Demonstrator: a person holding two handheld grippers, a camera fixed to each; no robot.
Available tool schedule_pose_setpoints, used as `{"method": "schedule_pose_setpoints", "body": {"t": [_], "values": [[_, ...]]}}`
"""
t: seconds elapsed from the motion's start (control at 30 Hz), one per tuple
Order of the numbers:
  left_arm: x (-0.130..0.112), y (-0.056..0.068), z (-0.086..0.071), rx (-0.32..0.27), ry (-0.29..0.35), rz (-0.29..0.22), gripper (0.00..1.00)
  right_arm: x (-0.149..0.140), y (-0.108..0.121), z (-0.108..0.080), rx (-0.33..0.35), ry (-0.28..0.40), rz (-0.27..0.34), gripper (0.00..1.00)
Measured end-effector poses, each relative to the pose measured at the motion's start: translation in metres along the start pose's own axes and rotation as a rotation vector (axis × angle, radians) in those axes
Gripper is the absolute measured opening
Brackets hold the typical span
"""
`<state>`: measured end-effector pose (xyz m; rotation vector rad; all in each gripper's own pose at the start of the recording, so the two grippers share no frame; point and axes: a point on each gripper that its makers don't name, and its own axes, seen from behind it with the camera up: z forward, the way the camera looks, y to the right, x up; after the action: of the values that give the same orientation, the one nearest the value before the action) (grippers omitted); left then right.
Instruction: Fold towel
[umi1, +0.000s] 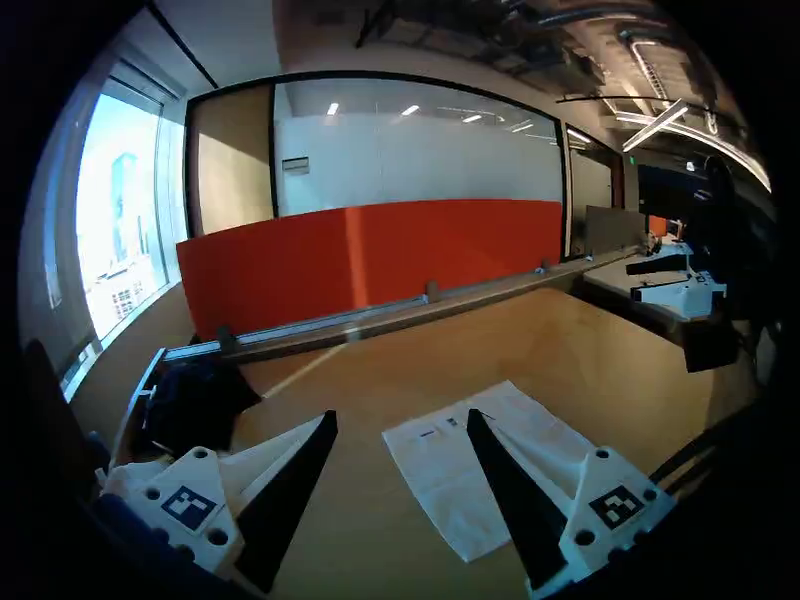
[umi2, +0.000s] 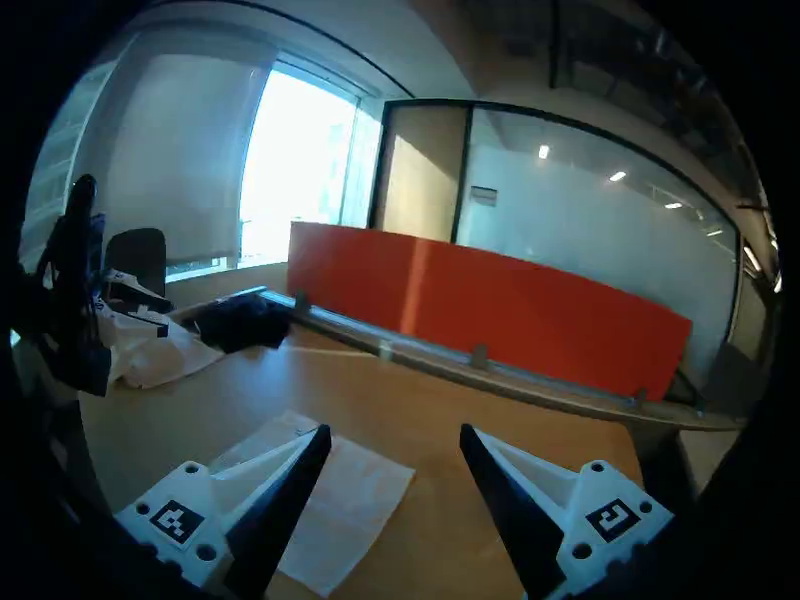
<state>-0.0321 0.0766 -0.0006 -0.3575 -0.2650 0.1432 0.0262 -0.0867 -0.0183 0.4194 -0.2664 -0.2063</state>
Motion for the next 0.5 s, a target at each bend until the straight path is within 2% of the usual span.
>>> {"method": "schedule_pose_setpoints", "body": {"t": [0.27,0.5], "values": [[-0.036,0.018,0.008,-0.039,-0.065,0.001,0.96,-0.03,-0.017,0.007,0.058,-0.059,0.023,1.0],[-0.081,0.034,0.02,-0.07,-0.139,-0.003,0.97,-0.074,-0.024,0.014,0.081,-0.136,0.01,1.0]]}}
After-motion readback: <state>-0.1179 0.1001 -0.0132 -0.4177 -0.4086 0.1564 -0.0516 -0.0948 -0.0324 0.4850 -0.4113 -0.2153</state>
